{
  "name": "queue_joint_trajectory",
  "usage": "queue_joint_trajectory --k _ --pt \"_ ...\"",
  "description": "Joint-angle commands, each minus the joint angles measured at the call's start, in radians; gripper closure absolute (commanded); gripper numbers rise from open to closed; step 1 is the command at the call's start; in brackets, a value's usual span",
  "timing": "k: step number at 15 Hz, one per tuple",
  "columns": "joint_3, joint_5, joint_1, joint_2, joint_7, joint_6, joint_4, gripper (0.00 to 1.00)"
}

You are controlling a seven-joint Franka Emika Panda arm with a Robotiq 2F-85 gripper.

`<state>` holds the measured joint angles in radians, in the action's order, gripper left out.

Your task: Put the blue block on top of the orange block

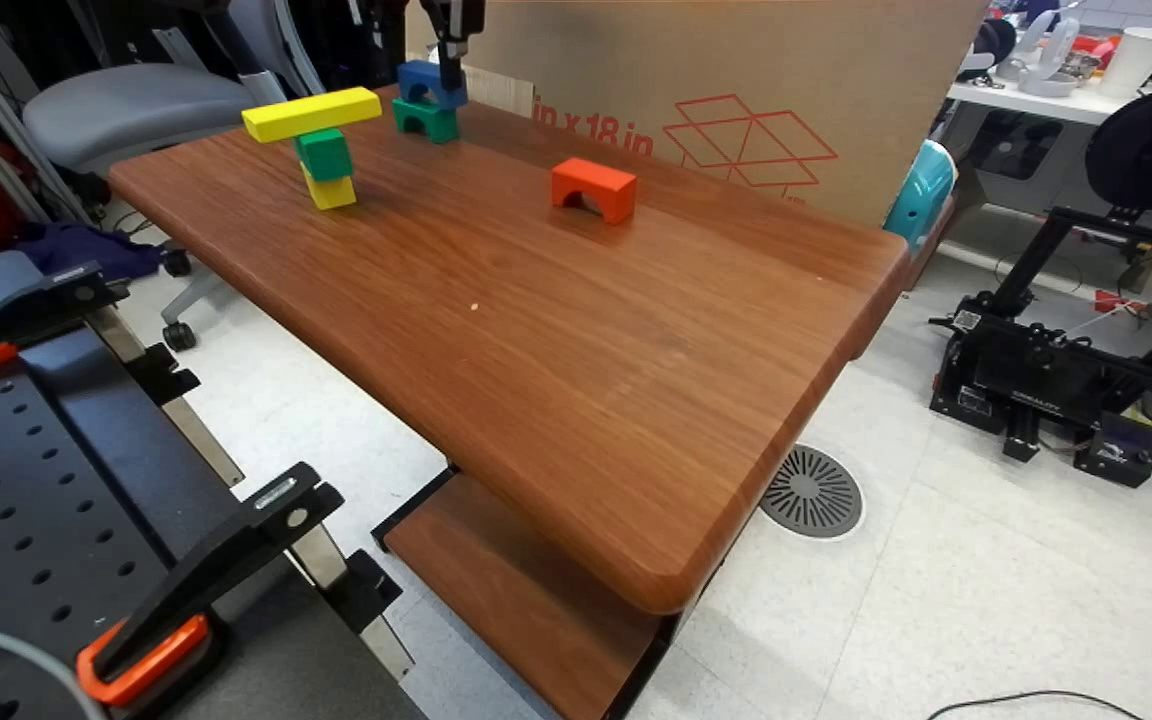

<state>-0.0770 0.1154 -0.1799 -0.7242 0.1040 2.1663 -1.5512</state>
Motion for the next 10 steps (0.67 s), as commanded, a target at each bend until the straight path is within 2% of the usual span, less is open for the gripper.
queue_joint_trajectory --k 1,5,10 --pt "0.014 0.023 -0.026 0.009 -0.012 -0.031 0.016 0.58" --pt "0.017 0.030 -0.020 0.096 -0.012 -0.028 -0.063 0.58" --pt "0.052 0.034 0.016 0.229 -0.012 -0.031 -0.199 0.58"
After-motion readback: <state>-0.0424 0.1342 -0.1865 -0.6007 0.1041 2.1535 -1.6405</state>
